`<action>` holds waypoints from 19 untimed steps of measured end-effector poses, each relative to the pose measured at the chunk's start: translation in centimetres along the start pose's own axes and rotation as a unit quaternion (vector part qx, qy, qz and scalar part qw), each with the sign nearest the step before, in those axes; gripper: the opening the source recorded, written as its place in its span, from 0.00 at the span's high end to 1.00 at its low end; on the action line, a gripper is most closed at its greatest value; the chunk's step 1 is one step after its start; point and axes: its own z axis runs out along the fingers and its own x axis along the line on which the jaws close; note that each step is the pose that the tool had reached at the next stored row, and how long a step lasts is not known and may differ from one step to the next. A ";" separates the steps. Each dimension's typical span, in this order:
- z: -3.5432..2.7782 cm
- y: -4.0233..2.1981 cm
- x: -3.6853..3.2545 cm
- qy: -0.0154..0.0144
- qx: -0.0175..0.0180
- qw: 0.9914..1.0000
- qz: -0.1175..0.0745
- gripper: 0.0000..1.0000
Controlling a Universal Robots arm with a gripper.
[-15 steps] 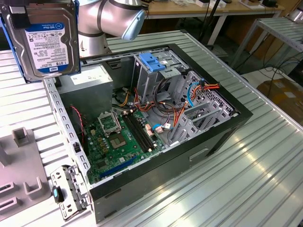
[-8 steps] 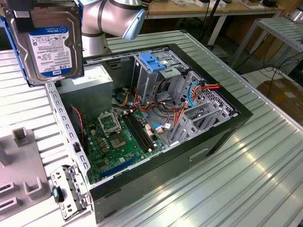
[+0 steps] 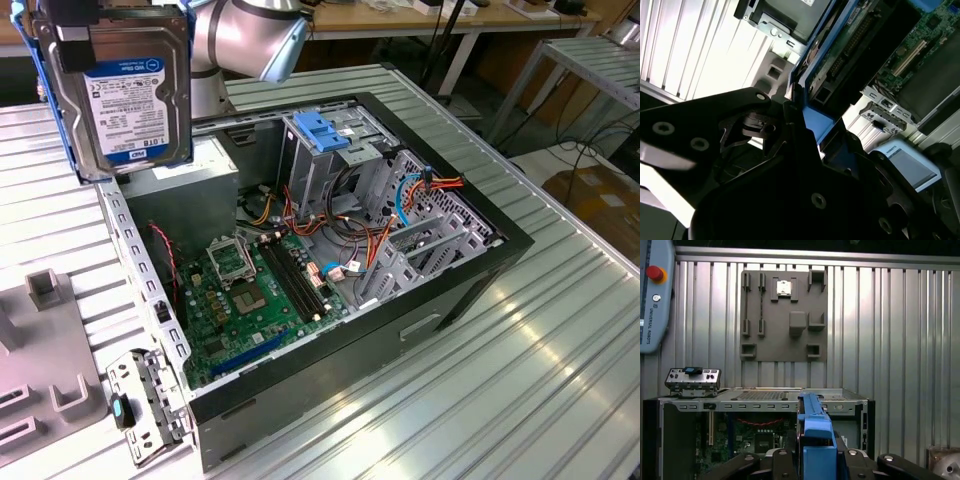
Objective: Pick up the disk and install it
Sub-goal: 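Pick up the disk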
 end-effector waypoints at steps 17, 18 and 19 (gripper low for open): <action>0.06 -3.21 0.58 0.002 0.000 1.000 0.000 0.63; 0.06 -3.37 0.61 0.002 0.000 1.000 0.000 0.63; 0.06 -3.63 0.64 0.002 0.000 1.000 0.000 0.63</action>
